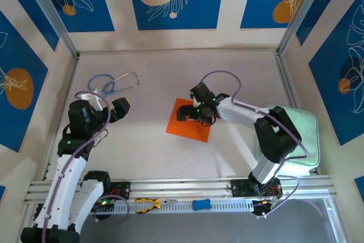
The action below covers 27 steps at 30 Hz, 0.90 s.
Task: Fold a paper plane with a square sheet of paper (pick it up from the middle)
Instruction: Move the square sheet of paper to the center of the table.
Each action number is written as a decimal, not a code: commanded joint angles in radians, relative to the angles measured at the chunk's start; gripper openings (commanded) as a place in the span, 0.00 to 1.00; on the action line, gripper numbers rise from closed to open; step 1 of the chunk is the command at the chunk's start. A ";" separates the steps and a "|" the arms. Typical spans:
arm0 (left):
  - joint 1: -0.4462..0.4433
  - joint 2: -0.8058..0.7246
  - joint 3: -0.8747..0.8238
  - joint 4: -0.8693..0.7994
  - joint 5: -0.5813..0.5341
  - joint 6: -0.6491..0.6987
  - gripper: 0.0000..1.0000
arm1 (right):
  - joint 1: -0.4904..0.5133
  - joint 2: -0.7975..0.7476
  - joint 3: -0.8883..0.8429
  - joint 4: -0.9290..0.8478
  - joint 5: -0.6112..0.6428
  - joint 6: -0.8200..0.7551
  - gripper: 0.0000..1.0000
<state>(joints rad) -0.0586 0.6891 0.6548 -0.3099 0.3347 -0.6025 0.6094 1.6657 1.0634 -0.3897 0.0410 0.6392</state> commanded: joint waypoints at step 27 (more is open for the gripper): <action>-0.043 0.000 0.006 -0.006 0.081 0.066 1.00 | 0.050 0.133 -0.031 -0.062 -0.136 -0.253 1.00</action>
<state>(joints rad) -0.0940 0.6964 0.6342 -0.3000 0.4175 -0.5655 0.6315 1.7611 1.0477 -0.4149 -0.0254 0.4583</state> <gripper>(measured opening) 0.998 0.999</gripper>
